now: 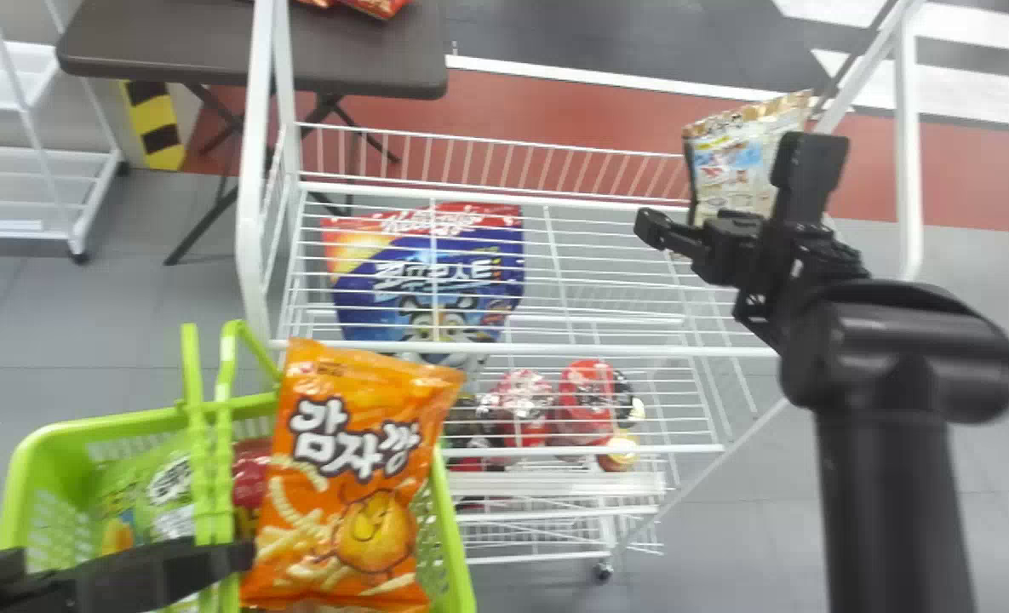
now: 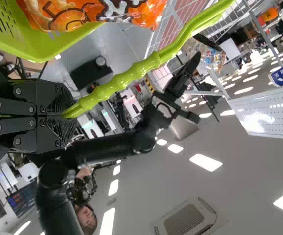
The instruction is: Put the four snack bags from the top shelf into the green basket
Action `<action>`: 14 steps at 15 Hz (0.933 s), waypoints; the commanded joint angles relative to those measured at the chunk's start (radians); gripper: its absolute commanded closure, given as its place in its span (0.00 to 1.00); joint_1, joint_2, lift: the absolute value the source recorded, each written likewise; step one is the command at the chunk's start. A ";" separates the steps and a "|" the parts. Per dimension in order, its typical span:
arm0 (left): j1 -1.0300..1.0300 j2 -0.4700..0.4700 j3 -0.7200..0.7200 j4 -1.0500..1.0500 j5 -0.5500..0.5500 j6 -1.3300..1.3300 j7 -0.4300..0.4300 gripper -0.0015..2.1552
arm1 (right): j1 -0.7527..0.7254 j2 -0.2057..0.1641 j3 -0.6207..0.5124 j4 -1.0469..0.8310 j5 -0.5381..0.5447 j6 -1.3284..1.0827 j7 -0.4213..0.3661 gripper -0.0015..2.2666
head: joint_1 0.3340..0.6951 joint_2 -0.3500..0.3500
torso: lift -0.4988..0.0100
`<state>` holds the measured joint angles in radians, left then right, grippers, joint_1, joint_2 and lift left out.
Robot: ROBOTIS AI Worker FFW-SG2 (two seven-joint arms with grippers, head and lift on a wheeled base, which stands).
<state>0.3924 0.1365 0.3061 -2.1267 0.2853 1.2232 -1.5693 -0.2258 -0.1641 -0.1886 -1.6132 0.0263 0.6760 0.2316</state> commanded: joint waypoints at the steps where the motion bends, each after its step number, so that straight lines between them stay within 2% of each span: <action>1: 0.000 0.000 0.005 0.013 0.000 -0.006 -0.011 1.00 | -0.121 0.000 -0.014 0.200 0.110 -0.106 -0.009 0.02 | 1.00 0.10 | 0.97; 4: 0.003 -0.003 0.011 0.028 0.000 -0.018 -0.011 1.00 | -0.251 -0.005 -0.020 0.437 0.245 -0.201 -0.046 0.03 | 1.00 0.05 | 0.97; 6: 0.003 -0.006 0.015 0.037 0.000 -0.024 -0.011 1.00 | -0.317 -0.008 -0.020 0.553 0.284 -0.198 -0.058 0.05 | 1.00 0.03 | 0.97; 7: 0.003 -0.008 0.015 0.037 0.000 -0.027 -0.011 1.00 | -0.333 -0.008 -0.017 0.584 0.304 -0.201 -0.058 0.17 | 1.00 0.02 | 0.97; 8: 0.003 -0.008 0.015 0.040 0.000 -0.027 -0.011 1.00 | -0.333 -0.008 -0.017 0.588 0.308 -0.201 -0.057 0.38 | 1.00 0.02 | 0.97; 10: 0.003 -0.009 0.015 0.040 0.000 -0.027 -0.011 1.00 | -0.319 -0.006 -0.022 0.575 0.300 -0.229 -0.084 0.92 | 1.00 0.02 | 0.97; 11: 0.003 -0.009 0.015 0.040 0.000 -0.027 -0.011 1.00 | -0.300 -0.005 -0.025 0.556 0.296 -0.229 -0.100 0.98 | 1.00 0.01 | 0.97; 14: 0.003 -0.009 0.015 0.040 0.000 -0.027 -0.011 1.00 | -0.230 0.000 -0.051 0.417 0.234 -0.213 -0.095 0.99 | 1.00 0.00 | 0.97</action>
<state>0.3958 0.1273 0.3200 -2.0862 0.2852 1.1957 -1.5692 -0.4902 -0.1652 -0.2332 -1.1296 0.2958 0.4519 0.1330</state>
